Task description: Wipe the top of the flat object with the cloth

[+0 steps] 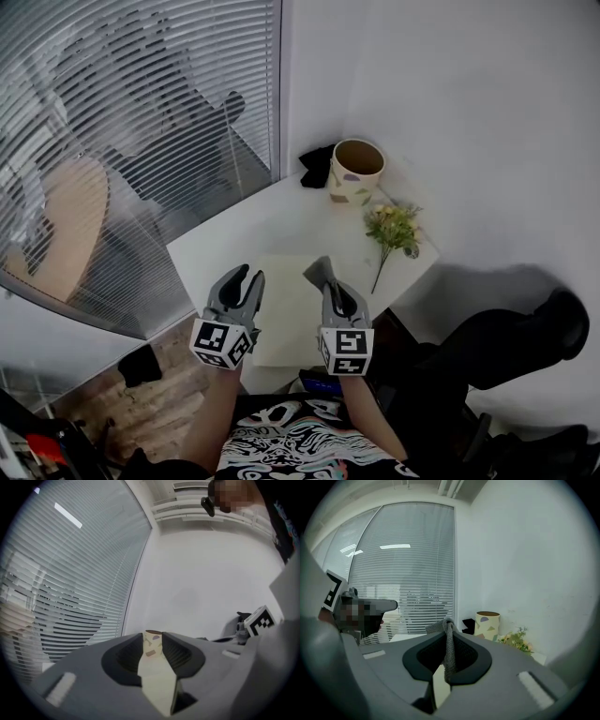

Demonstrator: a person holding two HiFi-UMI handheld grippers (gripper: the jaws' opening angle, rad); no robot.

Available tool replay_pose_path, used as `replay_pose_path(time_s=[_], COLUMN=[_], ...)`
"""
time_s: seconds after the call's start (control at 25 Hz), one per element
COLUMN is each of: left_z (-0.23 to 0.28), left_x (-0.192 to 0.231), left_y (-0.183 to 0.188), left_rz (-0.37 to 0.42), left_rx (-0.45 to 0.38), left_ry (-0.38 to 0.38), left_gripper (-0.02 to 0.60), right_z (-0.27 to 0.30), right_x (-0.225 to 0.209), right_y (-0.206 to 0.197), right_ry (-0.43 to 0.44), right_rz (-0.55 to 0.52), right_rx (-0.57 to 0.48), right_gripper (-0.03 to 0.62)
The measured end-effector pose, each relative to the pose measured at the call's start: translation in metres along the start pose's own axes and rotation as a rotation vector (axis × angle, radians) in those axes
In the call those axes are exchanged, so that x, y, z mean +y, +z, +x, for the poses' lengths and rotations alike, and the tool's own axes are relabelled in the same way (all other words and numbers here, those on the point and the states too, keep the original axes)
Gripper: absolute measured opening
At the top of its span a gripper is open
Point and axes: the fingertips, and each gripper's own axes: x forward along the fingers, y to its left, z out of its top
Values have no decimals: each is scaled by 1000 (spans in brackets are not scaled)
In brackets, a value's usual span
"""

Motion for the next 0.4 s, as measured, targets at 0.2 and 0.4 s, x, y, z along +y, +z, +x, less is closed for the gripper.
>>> replay_pose_path(time_s=[0.2, 0.4], left_z=[2, -1], left_x=[1, 11], left_y=[-1, -3], left_rz=[9, 23], left_rx=[-1, 12], left_ry=[9, 13], left_gripper=[166, 166], right_z=[2, 10], right_x=[-1, 7], right_y=[-2, -8], right_ry=[6, 20], right_rz=[-2, 19], right_rx=[2, 7], right_gripper=[18, 18])
